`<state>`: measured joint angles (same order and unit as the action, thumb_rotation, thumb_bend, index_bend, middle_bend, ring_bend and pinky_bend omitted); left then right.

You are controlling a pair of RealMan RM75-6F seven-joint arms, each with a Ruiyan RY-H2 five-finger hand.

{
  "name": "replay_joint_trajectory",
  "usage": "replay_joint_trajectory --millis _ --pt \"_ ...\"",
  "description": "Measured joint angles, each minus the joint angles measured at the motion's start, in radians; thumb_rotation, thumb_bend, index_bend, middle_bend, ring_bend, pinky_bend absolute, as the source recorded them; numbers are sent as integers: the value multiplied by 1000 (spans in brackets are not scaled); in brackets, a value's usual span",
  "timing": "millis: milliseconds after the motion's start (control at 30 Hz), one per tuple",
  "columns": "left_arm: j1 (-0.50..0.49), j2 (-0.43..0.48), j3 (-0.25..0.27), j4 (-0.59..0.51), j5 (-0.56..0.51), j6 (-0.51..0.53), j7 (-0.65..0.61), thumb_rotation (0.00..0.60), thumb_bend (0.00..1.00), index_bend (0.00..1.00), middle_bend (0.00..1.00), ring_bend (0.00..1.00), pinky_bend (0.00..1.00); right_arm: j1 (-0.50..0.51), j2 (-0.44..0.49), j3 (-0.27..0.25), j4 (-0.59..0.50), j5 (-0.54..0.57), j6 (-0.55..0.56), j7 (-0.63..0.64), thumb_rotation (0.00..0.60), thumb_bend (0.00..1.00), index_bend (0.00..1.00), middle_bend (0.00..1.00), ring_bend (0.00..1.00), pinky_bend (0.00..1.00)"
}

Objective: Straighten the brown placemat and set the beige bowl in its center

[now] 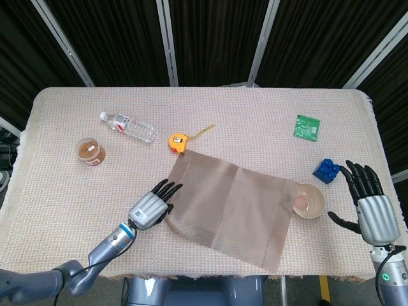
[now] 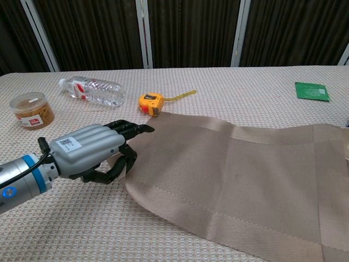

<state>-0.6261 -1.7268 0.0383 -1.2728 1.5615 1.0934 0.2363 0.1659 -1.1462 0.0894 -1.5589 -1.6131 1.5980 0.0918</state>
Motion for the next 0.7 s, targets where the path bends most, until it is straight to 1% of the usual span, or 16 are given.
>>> replay_joint_trajectory --millis 100,200,333,533,700 --pt "51 24 14 -60 -29 35 63 600 733 682 0 0 0 -2 2 0 -3 -6 4 4 600 7 0 0 0 0" --pt "94 46 26 -107 -58 61 99 600 733 688 0 0 0 -3 4 0 -5 -13 9 7 600 7 0 0 0 0" --pt "143 80 44 -146 -84 100 143 600 734 690 0 0 0 -6 7 -1 -10 -25 18 10 600 7 0 0 0 0" --pt "166 126 77 -174 -84 93 134 600 736 688 0 0 0 -9 8 -2 -15 -37 25 9 600 7 0 0 0 0" --pt "178 164 123 -224 -62 73 123 600 737 673 0 0 0 -9 7 -1 -15 -37 23 5 600 8 0 0 0 0"
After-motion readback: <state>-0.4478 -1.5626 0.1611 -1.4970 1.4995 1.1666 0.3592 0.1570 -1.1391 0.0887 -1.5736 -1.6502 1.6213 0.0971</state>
